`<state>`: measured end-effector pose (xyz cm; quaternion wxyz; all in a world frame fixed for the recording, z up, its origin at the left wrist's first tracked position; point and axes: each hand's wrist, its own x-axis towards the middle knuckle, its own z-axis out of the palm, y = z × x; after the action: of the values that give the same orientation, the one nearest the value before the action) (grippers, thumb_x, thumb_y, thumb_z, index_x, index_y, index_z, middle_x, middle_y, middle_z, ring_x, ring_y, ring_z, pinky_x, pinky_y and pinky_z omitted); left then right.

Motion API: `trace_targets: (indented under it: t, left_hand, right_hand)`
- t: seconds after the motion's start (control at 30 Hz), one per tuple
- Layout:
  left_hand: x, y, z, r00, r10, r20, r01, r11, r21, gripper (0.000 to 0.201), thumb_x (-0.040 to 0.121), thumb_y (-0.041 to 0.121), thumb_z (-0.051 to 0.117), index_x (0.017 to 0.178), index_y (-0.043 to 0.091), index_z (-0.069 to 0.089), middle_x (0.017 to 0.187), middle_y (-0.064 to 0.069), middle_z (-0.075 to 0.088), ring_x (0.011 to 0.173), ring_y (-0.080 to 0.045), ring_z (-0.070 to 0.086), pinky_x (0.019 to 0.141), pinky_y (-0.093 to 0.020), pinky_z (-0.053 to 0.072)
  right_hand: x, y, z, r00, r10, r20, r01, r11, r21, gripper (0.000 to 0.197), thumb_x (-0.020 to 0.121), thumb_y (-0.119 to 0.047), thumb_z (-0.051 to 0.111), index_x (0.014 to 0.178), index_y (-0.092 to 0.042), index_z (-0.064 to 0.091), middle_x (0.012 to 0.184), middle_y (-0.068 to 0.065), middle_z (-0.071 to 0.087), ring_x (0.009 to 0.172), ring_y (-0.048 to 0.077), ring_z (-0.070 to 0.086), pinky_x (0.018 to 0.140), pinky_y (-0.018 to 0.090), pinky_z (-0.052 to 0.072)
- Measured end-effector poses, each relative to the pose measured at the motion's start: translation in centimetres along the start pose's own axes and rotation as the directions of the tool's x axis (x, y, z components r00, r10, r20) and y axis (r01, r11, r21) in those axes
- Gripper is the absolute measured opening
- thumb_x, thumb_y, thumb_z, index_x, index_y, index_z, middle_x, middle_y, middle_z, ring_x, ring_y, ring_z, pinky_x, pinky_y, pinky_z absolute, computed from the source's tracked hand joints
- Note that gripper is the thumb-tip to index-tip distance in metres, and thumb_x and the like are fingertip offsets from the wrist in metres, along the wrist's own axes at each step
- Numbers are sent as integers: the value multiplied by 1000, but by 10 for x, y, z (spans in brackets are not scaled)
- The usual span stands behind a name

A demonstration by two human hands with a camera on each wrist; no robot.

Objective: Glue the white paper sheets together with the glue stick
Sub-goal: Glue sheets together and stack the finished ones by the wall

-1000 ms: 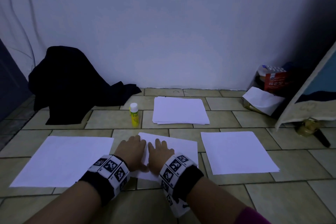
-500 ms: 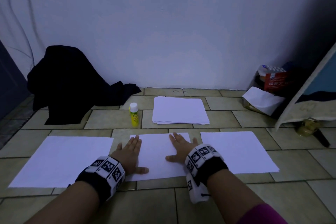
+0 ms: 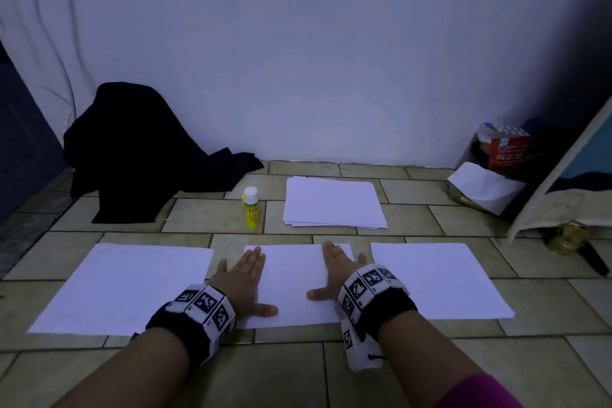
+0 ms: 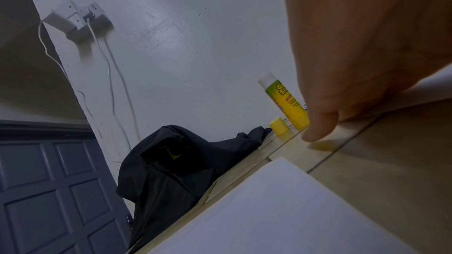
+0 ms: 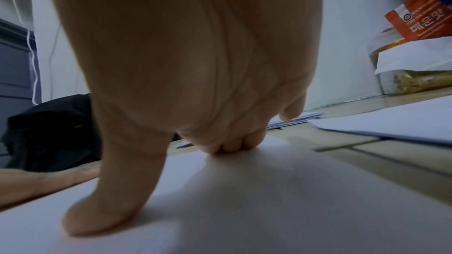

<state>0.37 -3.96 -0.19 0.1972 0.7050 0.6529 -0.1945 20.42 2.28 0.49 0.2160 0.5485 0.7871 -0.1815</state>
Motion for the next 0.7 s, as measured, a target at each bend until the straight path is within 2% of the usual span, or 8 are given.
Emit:
trace_targets:
  t: [0.17,0.27,0.33,0.4,0.5,0.57,0.63,0.7]
  left_hand:
    - [0,-1,-3,1000,-1,-21,2,999,46,109,85,70,46,152,7,-11,160,-7,-18,149,-19,-8,118,-52,0]
    - [-4,0,-11,983,-37,-181,51,996,75,92,85,74,39,147,7,24,157,-9,20,142,-21,24,113,-48,18]
    - [-7,3,-15,954,-78,-290,106,991,82,77,87,72,36,135,12,39,140,-7,40,130,-23,37,105,-42,28]
    - [-9,8,-17,937,-49,-346,75,995,62,64,93,62,40,133,12,42,137,-7,41,127,-23,39,103,-38,33]
    - [-7,19,-12,933,117,-341,-136,990,-31,48,96,31,51,138,12,39,146,-6,34,129,-23,39,104,-35,38]
    - [-7,22,-11,932,167,-321,-180,984,-10,38,97,23,48,134,13,45,137,-6,43,123,-22,42,97,-34,42]
    - [-7,24,-15,931,182,-317,-181,983,33,31,98,20,45,127,14,54,126,-6,50,115,-23,49,90,-33,44]
    - [-8,25,-18,940,189,-285,-185,982,40,27,96,21,50,121,16,59,122,-5,54,111,-23,54,87,-32,45]
  right_hand:
    - [-6,0,-6,997,75,-30,-73,996,40,122,77,-68,59,149,-5,-16,159,5,-16,148,18,-7,118,46,-2]
    - [-4,-10,-10,989,131,-67,-127,990,60,124,71,-67,66,150,1,-2,159,14,-1,147,26,5,118,47,8]
    - [-6,-19,-11,977,154,-146,-149,988,39,108,68,-66,70,143,-2,24,149,16,22,139,30,21,110,46,26]
    - [-9,-28,-12,975,139,-171,-144,989,-16,91,70,-61,72,134,-7,36,138,12,30,132,30,26,103,43,33]
    - [-11,-40,-14,981,142,-130,-144,990,-1,64,83,-40,68,131,-8,42,134,13,34,128,29,31,100,40,37]
    - [-11,-48,-15,980,121,-158,-116,992,43,42,92,-22,52,130,-7,42,135,16,37,126,29,35,101,36,35]
    - [-9,-55,-12,977,93,-191,-79,994,81,39,95,-19,45,132,-8,39,135,16,39,126,29,35,100,36,34]
    - [-6,-61,-7,973,92,-210,-67,990,121,46,95,-28,49,135,-11,34,137,14,37,128,29,33,98,38,37]
